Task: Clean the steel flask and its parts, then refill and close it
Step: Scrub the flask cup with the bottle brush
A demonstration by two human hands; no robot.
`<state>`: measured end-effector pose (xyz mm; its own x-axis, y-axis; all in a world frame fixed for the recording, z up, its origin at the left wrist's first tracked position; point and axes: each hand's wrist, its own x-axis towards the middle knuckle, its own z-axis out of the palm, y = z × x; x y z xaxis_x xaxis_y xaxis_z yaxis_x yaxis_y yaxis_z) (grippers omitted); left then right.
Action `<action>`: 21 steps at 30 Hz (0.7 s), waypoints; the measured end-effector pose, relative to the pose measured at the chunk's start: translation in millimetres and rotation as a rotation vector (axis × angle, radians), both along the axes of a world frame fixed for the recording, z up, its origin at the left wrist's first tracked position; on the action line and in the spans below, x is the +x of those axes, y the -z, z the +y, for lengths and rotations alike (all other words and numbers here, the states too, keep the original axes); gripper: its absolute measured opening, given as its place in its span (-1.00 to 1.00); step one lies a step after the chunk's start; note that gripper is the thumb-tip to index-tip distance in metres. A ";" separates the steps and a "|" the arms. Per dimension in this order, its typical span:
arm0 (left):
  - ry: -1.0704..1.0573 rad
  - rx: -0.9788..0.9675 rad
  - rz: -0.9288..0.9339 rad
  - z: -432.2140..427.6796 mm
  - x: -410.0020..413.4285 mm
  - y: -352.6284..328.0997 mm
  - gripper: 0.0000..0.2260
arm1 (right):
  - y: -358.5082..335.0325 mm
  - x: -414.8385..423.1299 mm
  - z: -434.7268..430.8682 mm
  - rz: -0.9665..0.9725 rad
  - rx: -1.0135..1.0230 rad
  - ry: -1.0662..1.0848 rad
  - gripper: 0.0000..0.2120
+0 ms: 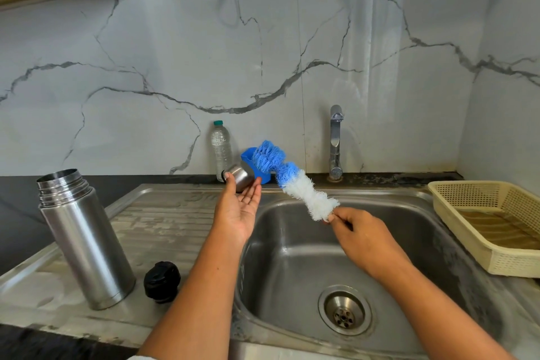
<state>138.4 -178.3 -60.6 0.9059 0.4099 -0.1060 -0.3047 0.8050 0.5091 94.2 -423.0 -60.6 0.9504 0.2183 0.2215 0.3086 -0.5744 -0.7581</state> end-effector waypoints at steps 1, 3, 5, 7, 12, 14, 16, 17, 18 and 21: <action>0.010 0.001 0.001 -0.5 0.4 -0.3 -0.55 | 0.9 -0.3 0.7 -0.005 -0.023 -0.001 -0.72; 0.040 0.010 0.002 -1.8 1.0 -1.2 -0.54 | 3.6 -0.8 3.2 -0.018 -0.073 -0.001 -0.73; 0.098 0.057 0.011 -4.9 0.6 -0.6 -0.51 | 5.6 -0.6 6.8 -0.021 -0.072 0.005 -0.72; 0.175 0.159 0.023 -11.7 -1.7 0.4 -0.52 | 5.4 -0.2 9.6 -0.016 -0.043 0.025 -0.70; 0.159 0.117 -0.036 -22.2 -3.9 -7.3 -0.51 | 1.8 0.6 3.9 -0.033 -0.059 0.070 -0.74; 0.106 0.057 -0.053 -13.2 -1.3 -7.8 -0.46 | 3.3 -0.1 1.2 -0.017 -0.092 0.053 -0.75; 0.125 0.126 -0.020 -9.0 -1.5 -3.9 -0.47 | 5.0 -0.5 3.3 -0.006 -0.087 0.029 -0.72; 0.160 0.201 0.005 -11.7 -2.6 -1.9 -0.51 | 4.9 -0.6 5.6 -0.004 -0.072 0.023 -0.71; 0.203 0.279 0.025 -16.8 -3.5 -0.2 -0.55 | 4.4 -0.2 8.0 -0.004 -0.052 0.024 -0.70; 0.269 0.403 0.035 -25.2 -5.2 0.9 -0.58 | 1.6 1.0 8.9 -0.014 -0.014 0.066 -0.72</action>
